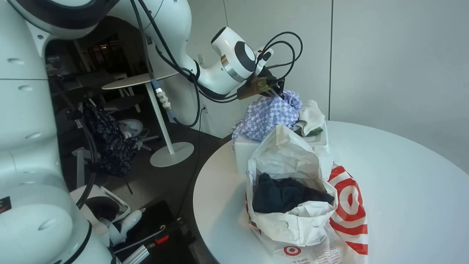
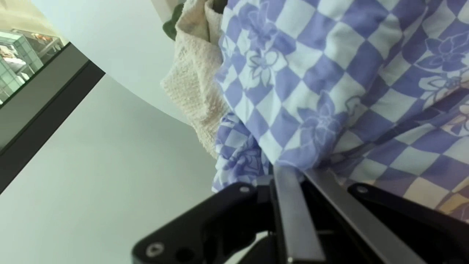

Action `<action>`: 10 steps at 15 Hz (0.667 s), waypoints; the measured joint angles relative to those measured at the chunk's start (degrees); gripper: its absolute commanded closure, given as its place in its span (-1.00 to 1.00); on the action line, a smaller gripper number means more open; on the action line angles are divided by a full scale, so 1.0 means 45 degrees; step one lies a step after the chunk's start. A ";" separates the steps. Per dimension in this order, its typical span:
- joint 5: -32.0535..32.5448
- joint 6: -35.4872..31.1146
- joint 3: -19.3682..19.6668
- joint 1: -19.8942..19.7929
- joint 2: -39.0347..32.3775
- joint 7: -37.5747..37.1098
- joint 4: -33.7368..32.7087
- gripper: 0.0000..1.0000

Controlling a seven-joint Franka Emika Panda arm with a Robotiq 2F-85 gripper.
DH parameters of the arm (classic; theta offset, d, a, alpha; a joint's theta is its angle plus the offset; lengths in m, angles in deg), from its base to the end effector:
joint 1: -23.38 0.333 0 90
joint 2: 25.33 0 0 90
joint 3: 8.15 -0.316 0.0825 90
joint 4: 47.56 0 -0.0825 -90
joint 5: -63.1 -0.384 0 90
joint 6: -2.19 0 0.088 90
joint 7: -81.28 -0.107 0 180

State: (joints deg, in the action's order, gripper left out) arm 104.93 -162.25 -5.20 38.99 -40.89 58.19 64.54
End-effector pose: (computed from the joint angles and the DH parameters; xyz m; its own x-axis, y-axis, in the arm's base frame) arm 0.6200 0.1798 0.4014 0.6718 0.4668 0.5751 0.3226 -0.8833 0.3400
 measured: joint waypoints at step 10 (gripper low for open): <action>0.0856 0.0431 0.0914 0.0056 0.0979 -0.2686 -0.2016 0.98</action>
State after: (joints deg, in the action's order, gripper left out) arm 108.78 -160.31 -1.09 39.24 -36.48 46.10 55.46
